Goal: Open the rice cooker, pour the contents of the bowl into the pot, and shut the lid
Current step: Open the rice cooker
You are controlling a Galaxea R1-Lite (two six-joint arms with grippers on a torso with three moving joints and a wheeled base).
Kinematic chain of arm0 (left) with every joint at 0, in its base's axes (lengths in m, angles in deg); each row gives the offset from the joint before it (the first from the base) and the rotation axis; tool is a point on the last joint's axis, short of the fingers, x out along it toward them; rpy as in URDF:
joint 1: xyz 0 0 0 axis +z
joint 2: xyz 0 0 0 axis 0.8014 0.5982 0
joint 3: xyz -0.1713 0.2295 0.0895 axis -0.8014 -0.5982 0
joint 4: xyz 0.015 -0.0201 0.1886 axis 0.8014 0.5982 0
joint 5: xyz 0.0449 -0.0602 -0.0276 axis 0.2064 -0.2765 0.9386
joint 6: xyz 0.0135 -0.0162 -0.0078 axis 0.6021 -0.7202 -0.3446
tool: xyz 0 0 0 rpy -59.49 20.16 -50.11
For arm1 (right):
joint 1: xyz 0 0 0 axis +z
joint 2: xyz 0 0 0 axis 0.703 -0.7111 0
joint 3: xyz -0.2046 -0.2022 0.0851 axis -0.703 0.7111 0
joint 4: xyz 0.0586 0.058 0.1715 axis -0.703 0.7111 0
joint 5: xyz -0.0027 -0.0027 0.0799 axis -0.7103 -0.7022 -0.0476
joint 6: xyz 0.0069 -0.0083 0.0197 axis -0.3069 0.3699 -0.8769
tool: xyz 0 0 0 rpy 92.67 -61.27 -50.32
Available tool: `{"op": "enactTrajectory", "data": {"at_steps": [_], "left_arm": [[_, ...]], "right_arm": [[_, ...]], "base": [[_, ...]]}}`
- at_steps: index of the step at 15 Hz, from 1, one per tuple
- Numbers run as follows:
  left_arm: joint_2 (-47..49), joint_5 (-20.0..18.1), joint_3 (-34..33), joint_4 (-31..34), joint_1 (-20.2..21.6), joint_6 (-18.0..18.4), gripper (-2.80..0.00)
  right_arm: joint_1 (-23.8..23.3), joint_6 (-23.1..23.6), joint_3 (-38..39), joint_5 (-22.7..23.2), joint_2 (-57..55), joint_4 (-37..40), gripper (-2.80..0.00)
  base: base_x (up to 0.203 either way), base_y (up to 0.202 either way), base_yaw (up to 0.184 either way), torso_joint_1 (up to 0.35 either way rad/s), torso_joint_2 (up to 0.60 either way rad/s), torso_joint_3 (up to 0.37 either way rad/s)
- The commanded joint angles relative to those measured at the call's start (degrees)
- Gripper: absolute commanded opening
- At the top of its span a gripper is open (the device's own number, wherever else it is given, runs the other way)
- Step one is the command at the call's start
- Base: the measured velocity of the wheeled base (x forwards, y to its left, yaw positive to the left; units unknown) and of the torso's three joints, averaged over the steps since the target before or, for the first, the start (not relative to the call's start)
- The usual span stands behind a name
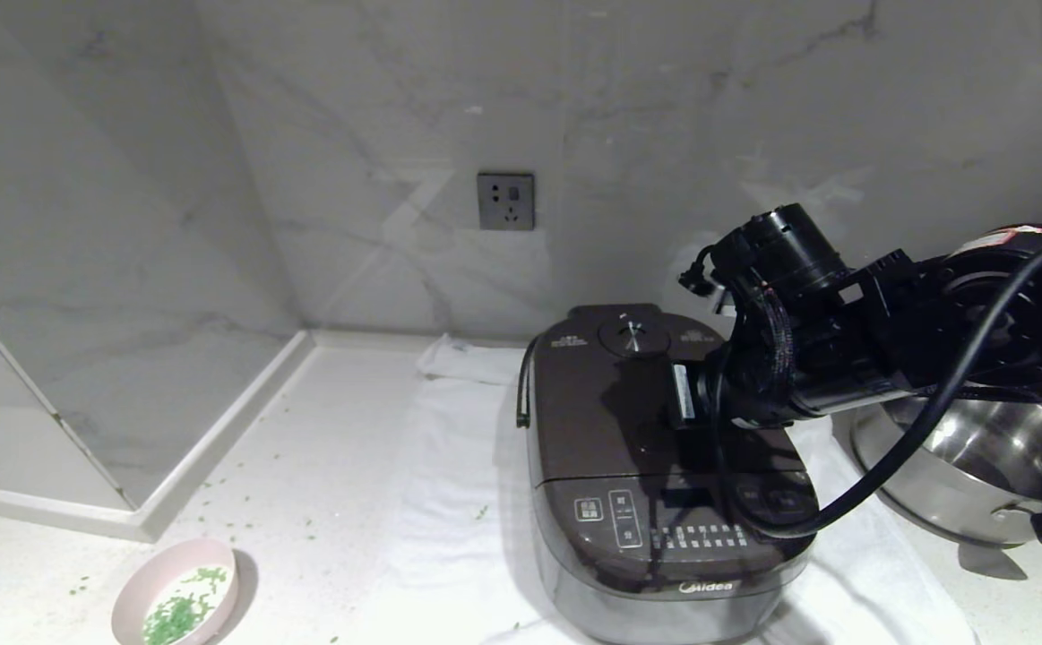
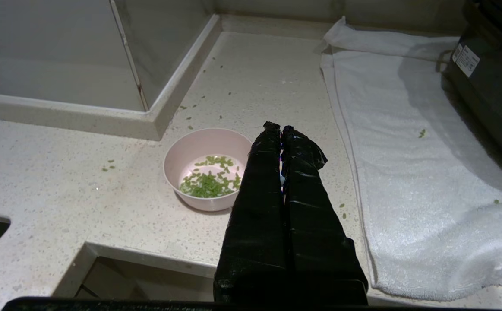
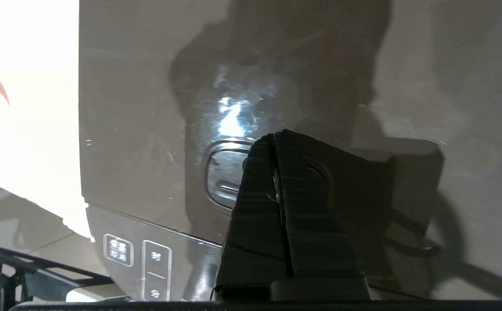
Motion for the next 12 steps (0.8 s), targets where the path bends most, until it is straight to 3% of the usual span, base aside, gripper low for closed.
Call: {"op": "enactTrajectory", "data": {"at_steps": [1,12], "left_arm": [[-0.1,0.0,0.0,0.0,0.0,0.0,-2.80],[-0.1,0.0,0.0,0.0,0.0,0.0,-2.80]], "right_arm": [[1.0,-0.3,-0.2,0.0,-1.0,0.4,-2.80],[2.0,-3.7,0.4,-1.6,1.2,1.1,-2.80]], "base": [[0.000,0.000,0.000,0.000,0.00,0.000],[0.000,0.000,0.000,0.000,0.00,0.000]]}}
